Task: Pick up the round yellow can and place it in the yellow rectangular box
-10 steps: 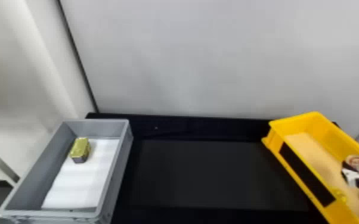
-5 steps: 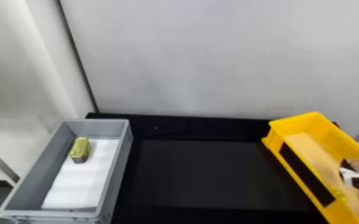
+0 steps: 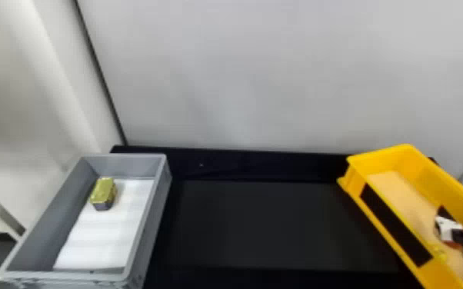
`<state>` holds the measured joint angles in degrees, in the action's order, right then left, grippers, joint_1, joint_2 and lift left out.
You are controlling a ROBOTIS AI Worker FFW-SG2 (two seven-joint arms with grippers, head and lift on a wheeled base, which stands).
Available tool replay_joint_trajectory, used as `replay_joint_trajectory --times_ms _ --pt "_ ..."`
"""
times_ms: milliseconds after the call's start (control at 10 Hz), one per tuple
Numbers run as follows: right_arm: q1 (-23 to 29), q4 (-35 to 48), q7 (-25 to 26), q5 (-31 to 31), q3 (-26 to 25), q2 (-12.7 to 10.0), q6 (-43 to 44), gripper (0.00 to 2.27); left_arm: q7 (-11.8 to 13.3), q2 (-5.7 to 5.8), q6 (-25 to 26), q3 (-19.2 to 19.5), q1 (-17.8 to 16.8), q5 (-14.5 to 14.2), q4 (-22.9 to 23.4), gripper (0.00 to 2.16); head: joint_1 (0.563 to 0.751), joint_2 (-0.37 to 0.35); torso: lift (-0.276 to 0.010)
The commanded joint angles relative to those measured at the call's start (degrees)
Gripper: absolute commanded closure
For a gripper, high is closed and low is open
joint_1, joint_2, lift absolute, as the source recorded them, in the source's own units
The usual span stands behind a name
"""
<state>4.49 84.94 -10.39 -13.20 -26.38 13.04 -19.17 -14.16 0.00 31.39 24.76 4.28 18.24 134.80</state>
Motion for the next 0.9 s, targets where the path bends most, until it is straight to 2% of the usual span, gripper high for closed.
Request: replay_joint_trajectory --times_ms 0,300,800 --pt "0.2 0.6 -0.8 1.2 0.5 0.1 0.3 0.31 0.0 -0.15 0.0 0.0 -0.1 0.0 -0.1 0.03 0.694 0.014 -0.061" --pt "1.0 5.4 -2.7 1.7 -0.4 0.1 3.7 0.31 0.0 -0.15 0.0 0.0 0.0 0.0 -0.1 0.03 0.694 0.014 -0.061" --pt "2.8 16.0 -0.8 3.2 -1.6 0.1 9.3 0.31 0.0 -0.15 0.0 0.0 0.1 0.0 -0.1 0.03 0.694 0.014 -0.061"
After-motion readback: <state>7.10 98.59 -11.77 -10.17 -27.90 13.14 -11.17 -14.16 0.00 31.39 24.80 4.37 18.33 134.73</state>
